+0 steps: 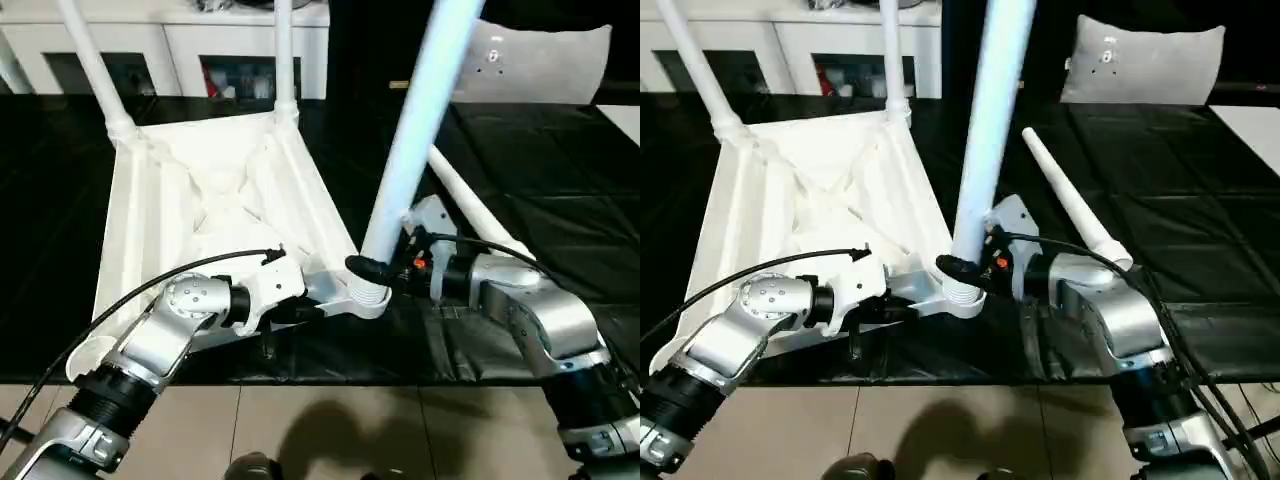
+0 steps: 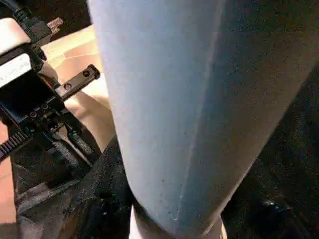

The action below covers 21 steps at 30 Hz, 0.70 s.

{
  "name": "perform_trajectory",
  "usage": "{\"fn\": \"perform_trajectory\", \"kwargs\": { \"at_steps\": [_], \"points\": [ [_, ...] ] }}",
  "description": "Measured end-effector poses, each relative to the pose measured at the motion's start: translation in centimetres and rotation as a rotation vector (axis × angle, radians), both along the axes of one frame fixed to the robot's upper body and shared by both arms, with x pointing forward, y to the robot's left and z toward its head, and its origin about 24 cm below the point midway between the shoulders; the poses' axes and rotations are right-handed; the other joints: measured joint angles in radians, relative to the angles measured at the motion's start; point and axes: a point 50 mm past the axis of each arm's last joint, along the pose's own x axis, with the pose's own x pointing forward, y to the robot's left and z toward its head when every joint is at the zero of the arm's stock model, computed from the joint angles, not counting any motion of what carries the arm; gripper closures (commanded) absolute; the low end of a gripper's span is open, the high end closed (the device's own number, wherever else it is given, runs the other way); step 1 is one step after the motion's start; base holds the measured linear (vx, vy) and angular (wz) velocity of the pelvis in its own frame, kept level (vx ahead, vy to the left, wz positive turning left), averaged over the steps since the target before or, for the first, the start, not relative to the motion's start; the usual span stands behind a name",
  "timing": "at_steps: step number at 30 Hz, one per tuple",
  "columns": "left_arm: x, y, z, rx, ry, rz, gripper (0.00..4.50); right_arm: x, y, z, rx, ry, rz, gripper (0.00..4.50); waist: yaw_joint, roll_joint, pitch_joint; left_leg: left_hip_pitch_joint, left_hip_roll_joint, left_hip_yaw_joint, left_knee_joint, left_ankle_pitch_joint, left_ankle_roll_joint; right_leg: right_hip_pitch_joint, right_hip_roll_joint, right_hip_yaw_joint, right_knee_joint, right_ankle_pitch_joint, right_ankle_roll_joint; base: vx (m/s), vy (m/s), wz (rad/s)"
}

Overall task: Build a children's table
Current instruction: Insert table leg to table base

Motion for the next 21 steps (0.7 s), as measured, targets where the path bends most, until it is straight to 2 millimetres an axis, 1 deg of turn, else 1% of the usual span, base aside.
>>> {"fn": "perform_trajectory", "kwargs": {
  "at_steps": [7,13,21],
  "points": [
    [0.0,0.0,0.0,-0.005,0.013,-0.008,4.5,0.9,0.1,0.2,-0.022,0.0,-0.002,2.61,-0.001,0.0,0.0,0.003,0.0,0.005,-0.001,0.0,0.0,0.0,-0.005,-0.001,0.0,0.0,0.001,0.0,0.0,0.0],
    [0.2,0.1,-0.1,-0.006,0.025,-0.013,4.5,1.1,0.2,0.3,-0.047,0.01,0.02,2.61,0.0,-0.001,-0.001,0.004,0.0,0.006,-0.003,0.0,0.0,0.0,-0.005,-0.001,0.001,0.0,0.001,0.0,0.0,0.0],
    [0.3,0.0,-0.1,-0.007,0.028,-0.012,4.5,1.1,-0.2,0.4,-0.023,0.049,0.022,2.61,0.001,-0.002,-0.001,0.004,0.0,0.006,-0.003,0.0,0.0,0.001,-0.005,-0.001,0.001,0.0,0.001,0.0,0.0,0.0]
  ]
}}
